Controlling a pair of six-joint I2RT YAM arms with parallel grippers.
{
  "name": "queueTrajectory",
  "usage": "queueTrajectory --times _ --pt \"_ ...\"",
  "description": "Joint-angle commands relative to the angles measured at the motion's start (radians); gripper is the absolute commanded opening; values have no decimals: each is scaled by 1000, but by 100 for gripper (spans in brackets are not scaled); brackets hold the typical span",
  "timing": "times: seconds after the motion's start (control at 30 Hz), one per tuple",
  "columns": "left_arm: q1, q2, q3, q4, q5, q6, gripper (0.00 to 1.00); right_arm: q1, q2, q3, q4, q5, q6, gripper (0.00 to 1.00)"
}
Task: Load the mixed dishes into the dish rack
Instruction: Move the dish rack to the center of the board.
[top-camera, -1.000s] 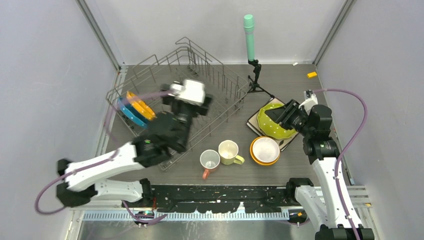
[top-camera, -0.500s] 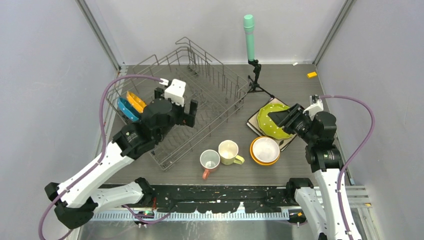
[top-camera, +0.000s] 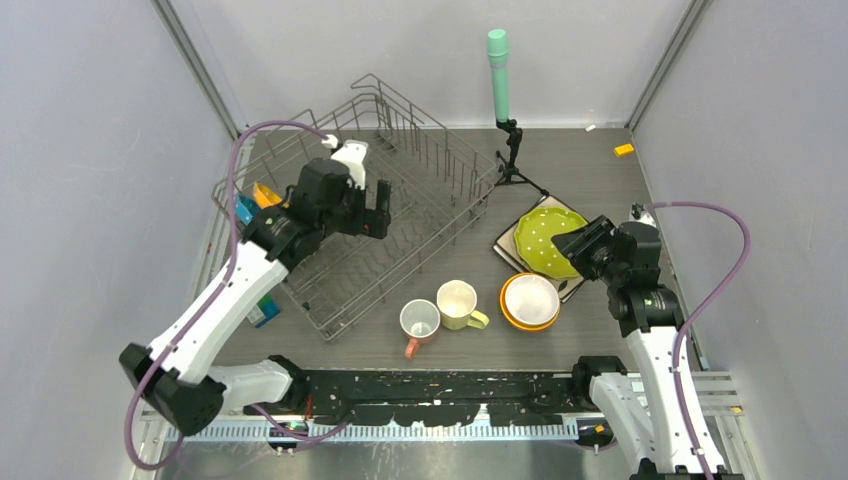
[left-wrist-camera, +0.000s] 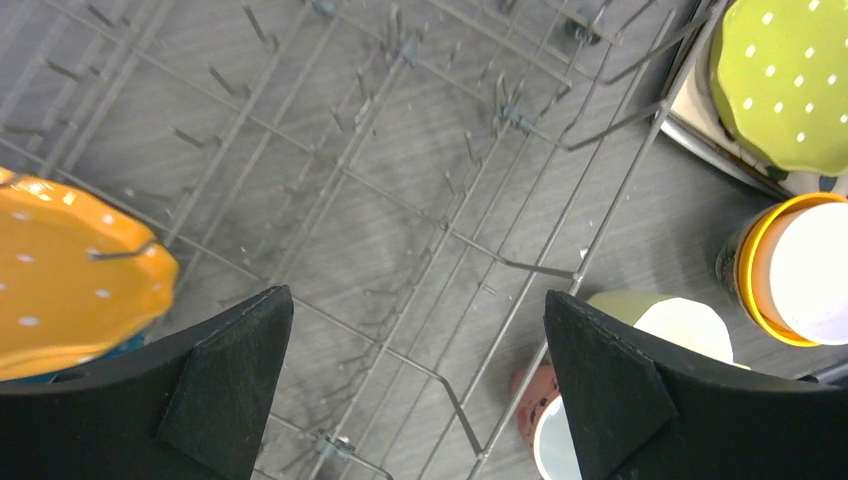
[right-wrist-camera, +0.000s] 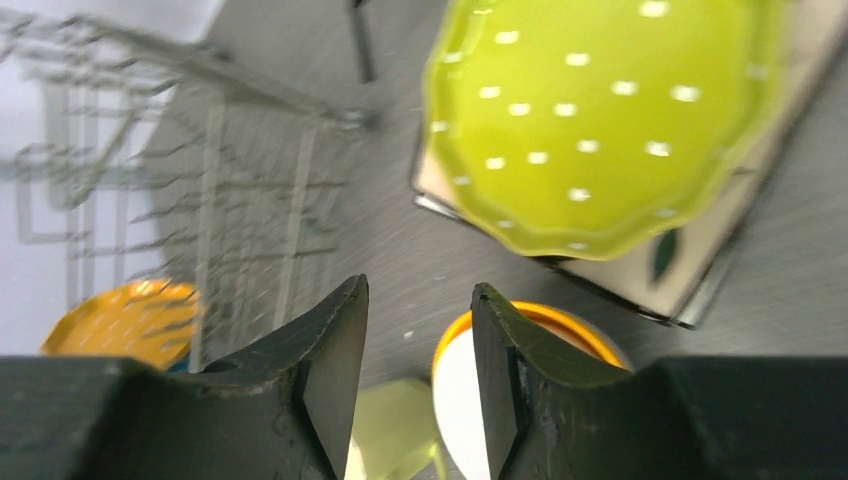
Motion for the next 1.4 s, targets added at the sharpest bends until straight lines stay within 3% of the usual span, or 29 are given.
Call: queueTrajectory --times 0.0,0.23,0.43,0.67,0.87,1.1,1.27,1.37 --pt "4 68 74 -90 40 -71 100 6 53 57 -142 297 40 50" --pt "4 93 84 -72 114 -80 100 6 154 100 -172 387 -6 54" --pt "4 -43 -80 140 163 -80 100 6 237 128 -209 458 9 56" --pt "4 -83 -119 153 -1 -110 98 6 317 118 -182 464 -20 55" --pt "4 -69 -122 171 -12 -106 99 6 378 131 -170 427 -23 53" --pt "4 25 -83 285 228 -9 100 6 389 124 -159 370 -29 53" --pt "4 265 134 273 453 -24 100 6 372 125 -161 344 -34 54" --pt "4 362 169 378 570 -45 100 6 349 123 -169 337 -44 54"
